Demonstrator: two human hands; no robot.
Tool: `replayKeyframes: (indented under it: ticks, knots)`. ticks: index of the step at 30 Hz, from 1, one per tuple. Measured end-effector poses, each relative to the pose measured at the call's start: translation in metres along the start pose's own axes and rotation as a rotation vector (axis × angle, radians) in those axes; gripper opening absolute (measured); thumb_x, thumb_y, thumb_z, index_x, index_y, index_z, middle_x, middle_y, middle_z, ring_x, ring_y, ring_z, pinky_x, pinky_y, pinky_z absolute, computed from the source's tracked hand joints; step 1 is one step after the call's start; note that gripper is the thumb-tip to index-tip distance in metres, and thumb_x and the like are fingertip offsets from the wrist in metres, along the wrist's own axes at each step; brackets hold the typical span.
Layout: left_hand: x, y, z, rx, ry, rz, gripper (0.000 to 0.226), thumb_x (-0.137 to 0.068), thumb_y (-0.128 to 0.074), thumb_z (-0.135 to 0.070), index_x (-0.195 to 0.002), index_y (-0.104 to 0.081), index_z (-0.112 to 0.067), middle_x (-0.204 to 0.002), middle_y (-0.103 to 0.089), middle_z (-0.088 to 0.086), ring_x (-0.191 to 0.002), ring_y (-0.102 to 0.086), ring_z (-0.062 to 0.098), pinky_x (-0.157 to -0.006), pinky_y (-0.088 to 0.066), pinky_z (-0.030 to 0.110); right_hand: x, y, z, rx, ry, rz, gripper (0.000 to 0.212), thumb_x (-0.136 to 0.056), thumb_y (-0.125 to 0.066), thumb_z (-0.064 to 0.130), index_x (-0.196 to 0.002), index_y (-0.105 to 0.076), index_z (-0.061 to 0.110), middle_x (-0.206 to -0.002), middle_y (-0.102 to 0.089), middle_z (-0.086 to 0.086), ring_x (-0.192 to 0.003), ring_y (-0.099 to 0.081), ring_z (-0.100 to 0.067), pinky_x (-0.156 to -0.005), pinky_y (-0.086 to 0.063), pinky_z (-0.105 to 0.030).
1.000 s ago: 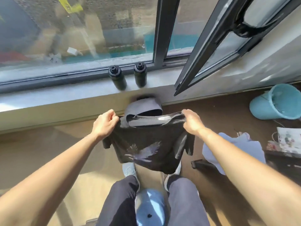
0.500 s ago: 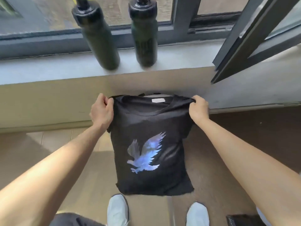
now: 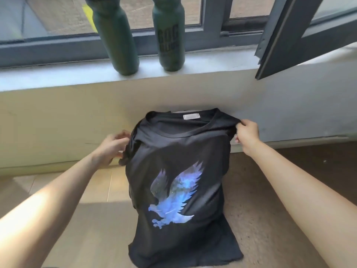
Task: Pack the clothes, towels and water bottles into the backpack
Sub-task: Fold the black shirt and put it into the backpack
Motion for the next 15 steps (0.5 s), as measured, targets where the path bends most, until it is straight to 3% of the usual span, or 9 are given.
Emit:
replayKeyframes:
  ticks: [3, 5, 8, 11, 13, 15]
  knots:
    - [0.007, 0.0, -0.012, -0.033, -0.043, 0.063, 0.042, -0.075, -0.074, -0.04, -0.11, -0.069, -0.019, -0.099, -0.071, 0.006, -0.077, -0.061, 0.016, -0.063, -0.046, 0.029, 0.007, 0.005, 0.012, -0.213, -0.098, 0.02, 0.023, -0.104, -0.04, 0.009, -0.118, -0.057, 0.017, -0.092, -0.06, -0.005, -0.059, -0.066, -0.022, -0.042, -0.051, -0.023]
    - [0.013, -0.006, -0.017, -0.103, -0.068, 0.126, 0.036, -0.082, -0.078, -0.043, -0.111, -0.071, -0.023, -0.09, -0.068, 0.002, -0.067, -0.052, 0.013, -0.06, -0.038, 0.027, 0.012, 0.005, 0.018, -0.24, -0.092, 0.037, 0.022, -0.104, -0.04, 0.009, -0.118, -0.055, 0.017, -0.096, -0.06, -0.004, -0.064, -0.066, -0.024, -0.046, -0.051, -0.023]
    - [0.02, -0.017, -0.028, -0.202, -0.152, 0.028, 0.018, -0.095, -0.075, -0.035, -0.101, -0.075, -0.018, -0.077, -0.071, -0.008, -0.06, -0.054, 0.005, -0.056, -0.039, 0.023, 0.019, 0.003, 0.02, -0.188, -0.01, 0.067, 0.018, -0.096, -0.048, 0.008, -0.107, -0.062, 0.009, -0.091, -0.063, -0.008, -0.059, -0.06, -0.023, -0.047, -0.044, -0.026]
    - [0.026, -0.01, -0.038, -0.128, -0.193, -0.163, 0.027, -0.097, -0.071, -0.035, -0.085, -0.08, -0.013, -0.07, -0.074, -0.007, -0.058, -0.057, 0.001, -0.059, -0.044, 0.024, 0.024, 0.012, 0.018, -0.038, 0.117, 0.007, 0.014, -0.093, -0.059, 0.008, -0.102, -0.069, 0.01, -0.08, -0.069, -0.005, -0.053, -0.059, -0.018, -0.048, -0.044, -0.028]
    - [0.03, -0.003, -0.041, -0.085, -0.166, -0.164, 0.032, -0.096, -0.069, -0.038, -0.082, -0.083, -0.013, -0.072, -0.076, -0.002, -0.062, -0.059, 0.007, -0.064, -0.045, 0.029, 0.026, 0.02, 0.015, -0.032, 0.15, -0.033, 0.009, -0.098, -0.06, 0.013, -0.102, -0.068, 0.016, -0.071, -0.071, -0.004, -0.049, -0.06, -0.017, -0.051, -0.048, -0.029]
    - [0.036, -0.001, -0.044, -0.112, -0.18, -0.156, 0.03, -0.097, -0.068, -0.035, -0.08, -0.083, -0.015, -0.068, -0.074, -0.008, -0.059, -0.057, 0.001, -0.063, -0.044, 0.025, 0.029, 0.025, 0.012, -0.032, 0.17, -0.041, 0.012, -0.103, -0.055, 0.019, -0.106, -0.066, 0.022, -0.066, -0.072, -0.006, -0.046, -0.062, -0.015, -0.053, -0.049, -0.029]
Point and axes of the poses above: each hand's wrist, its own x-axis away from the middle knuckle, its own y-axis out of the back of the hand, z = x × y, the point moved 4 cm from there along -x, towards the middle knuckle
